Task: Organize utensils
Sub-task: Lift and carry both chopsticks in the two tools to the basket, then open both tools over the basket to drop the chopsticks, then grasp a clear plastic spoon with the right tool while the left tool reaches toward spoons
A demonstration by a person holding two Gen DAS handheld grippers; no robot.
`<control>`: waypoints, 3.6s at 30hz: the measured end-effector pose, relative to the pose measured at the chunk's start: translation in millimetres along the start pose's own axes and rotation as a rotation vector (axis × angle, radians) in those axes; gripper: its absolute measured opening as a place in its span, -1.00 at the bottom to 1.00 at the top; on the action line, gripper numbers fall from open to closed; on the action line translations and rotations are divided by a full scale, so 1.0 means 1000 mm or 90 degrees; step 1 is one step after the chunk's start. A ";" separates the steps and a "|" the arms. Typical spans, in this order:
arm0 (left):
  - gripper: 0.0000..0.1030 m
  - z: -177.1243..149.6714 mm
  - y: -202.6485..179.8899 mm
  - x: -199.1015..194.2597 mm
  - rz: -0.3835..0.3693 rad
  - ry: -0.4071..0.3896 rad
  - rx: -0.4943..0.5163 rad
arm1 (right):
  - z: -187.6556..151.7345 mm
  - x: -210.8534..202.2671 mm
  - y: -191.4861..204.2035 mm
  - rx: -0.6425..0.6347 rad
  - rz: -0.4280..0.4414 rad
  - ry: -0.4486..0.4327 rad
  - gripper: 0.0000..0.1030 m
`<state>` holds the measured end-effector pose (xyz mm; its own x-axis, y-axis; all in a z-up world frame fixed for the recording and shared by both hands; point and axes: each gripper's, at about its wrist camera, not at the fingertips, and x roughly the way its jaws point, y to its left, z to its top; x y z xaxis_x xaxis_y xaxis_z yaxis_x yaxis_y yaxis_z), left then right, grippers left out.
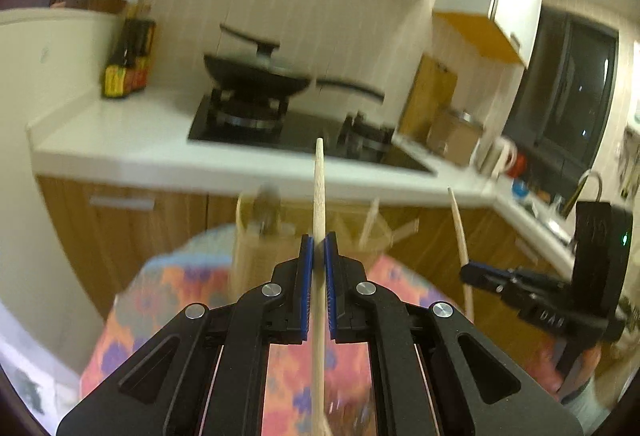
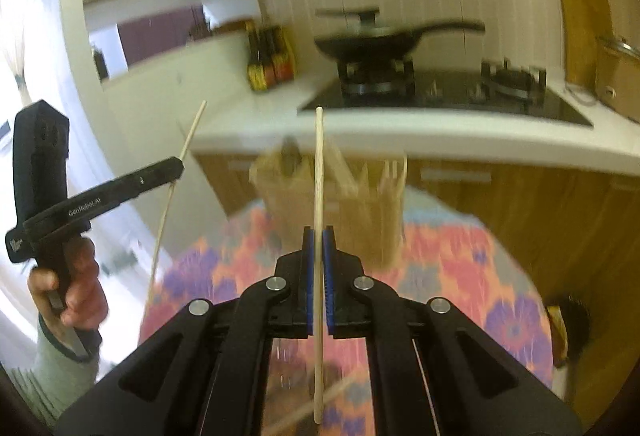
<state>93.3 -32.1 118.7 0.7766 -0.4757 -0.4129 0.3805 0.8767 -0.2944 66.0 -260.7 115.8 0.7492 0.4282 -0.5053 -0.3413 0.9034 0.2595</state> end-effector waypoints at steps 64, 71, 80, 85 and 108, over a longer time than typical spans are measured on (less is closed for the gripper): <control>0.34 -0.119 -0.007 0.007 -0.013 0.137 0.033 | -0.106 0.004 -0.007 0.069 -0.070 0.115 -0.01; 0.10 -0.179 -0.005 0.021 -0.027 0.268 0.064 | -0.165 0.030 -0.005 0.157 -0.025 0.236 -0.46; -0.24 -0.194 -0.001 0.032 -0.026 0.324 0.049 | -0.190 0.033 0.004 0.106 -0.067 0.293 -0.66; -0.30 -0.201 -0.009 0.036 -0.068 0.337 0.041 | -0.196 0.039 0.008 0.081 -0.083 0.297 -0.68; -0.49 -0.199 -0.033 0.074 0.025 0.395 0.103 | -0.181 0.048 -0.021 0.082 -0.121 0.349 -0.75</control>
<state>38.0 -110.4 -73.5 0.3753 -0.3537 -0.8567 0.4659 0.8711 -0.1555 7.0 -255.2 -63.0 0.3758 0.2385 -0.8955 -0.1322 0.9702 0.2029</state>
